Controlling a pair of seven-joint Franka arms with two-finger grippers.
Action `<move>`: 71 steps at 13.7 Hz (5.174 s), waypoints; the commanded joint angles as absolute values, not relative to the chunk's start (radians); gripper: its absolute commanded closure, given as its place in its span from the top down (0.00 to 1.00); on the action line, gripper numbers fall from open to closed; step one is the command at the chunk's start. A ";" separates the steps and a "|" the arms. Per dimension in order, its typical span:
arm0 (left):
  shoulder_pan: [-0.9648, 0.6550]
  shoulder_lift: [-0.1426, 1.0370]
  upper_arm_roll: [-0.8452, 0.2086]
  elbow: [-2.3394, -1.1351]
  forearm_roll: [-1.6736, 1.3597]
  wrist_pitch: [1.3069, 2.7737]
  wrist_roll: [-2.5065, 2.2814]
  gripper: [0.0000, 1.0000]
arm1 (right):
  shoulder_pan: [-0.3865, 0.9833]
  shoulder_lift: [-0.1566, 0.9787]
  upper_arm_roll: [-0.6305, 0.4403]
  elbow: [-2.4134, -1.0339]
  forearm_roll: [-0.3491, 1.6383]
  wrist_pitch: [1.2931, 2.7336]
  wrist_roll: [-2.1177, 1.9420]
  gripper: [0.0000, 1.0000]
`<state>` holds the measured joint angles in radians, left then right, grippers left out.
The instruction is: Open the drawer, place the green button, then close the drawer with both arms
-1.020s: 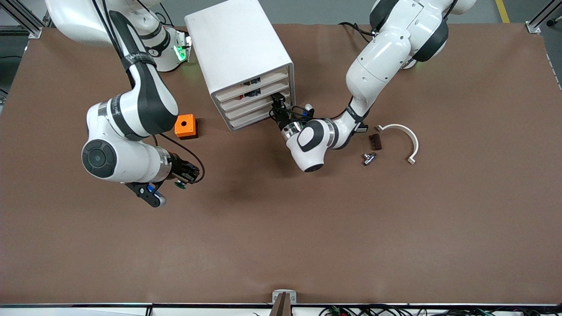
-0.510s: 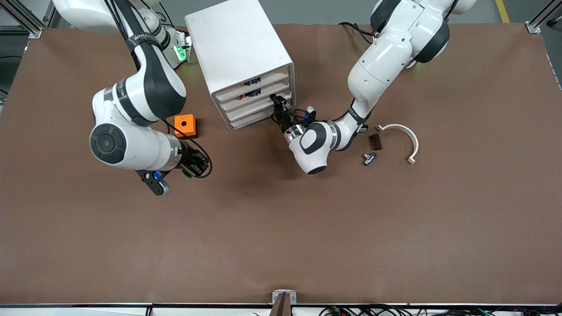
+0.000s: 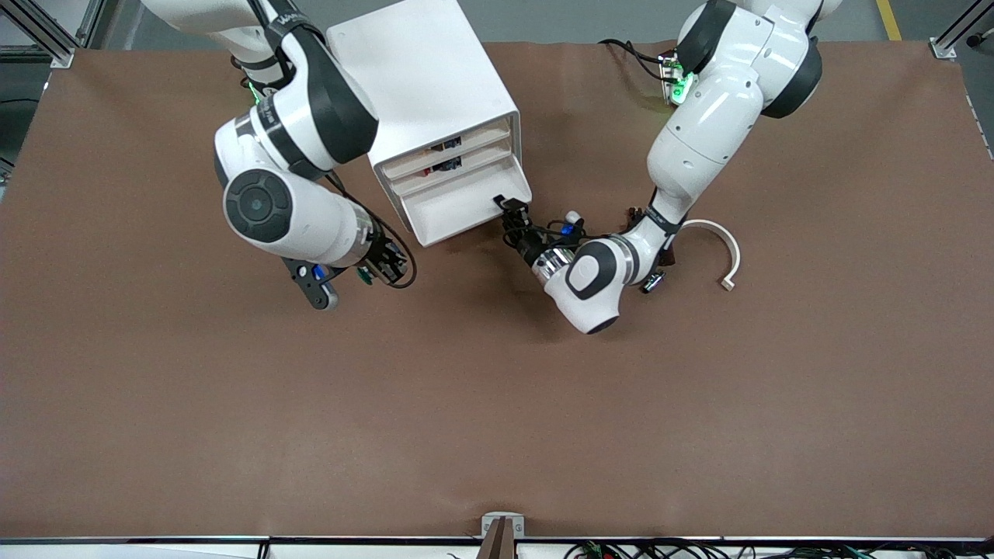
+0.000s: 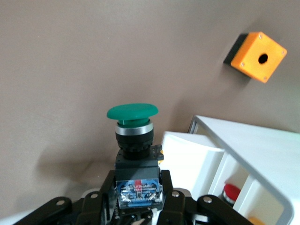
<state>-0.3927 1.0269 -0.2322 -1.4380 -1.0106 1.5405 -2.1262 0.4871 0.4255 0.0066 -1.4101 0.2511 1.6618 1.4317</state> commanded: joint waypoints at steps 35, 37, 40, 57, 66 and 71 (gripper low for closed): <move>-0.422 0.850 -0.225 -1.239 -0.252 1.928 -1.147 1.00 | 0.842 0.394 -0.005 -1.890 0.198 2.299 1.911 0.20; -0.434 0.844 -0.225 -1.243 -0.223 1.948 -1.147 1.00 | 0.842 0.397 -0.005 -1.885 0.199 2.295 1.911 0.57; -0.454 0.844 -0.224 -1.244 -0.175 1.985 -1.147 1.00 | 0.830 0.394 -0.008 -1.876 0.196 2.287 1.901 1.00; -0.598 0.828 -0.225 -1.305 -0.011 2.039 -1.196 1.00 | 0.410 0.243 -0.026 -1.588 0.089 1.793 1.025 1.00; -0.598 0.824 -0.328 -1.353 -0.043 2.029 -1.256 1.00 | 0.129 0.132 -0.026 -1.592 0.091 1.681 0.495 1.00; -0.597 0.827 -0.337 -1.367 -0.146 2.029 -1.292 1.00 | -0.003 0.097 -0.026 -1.592 0.087 1.658 0.180 1.00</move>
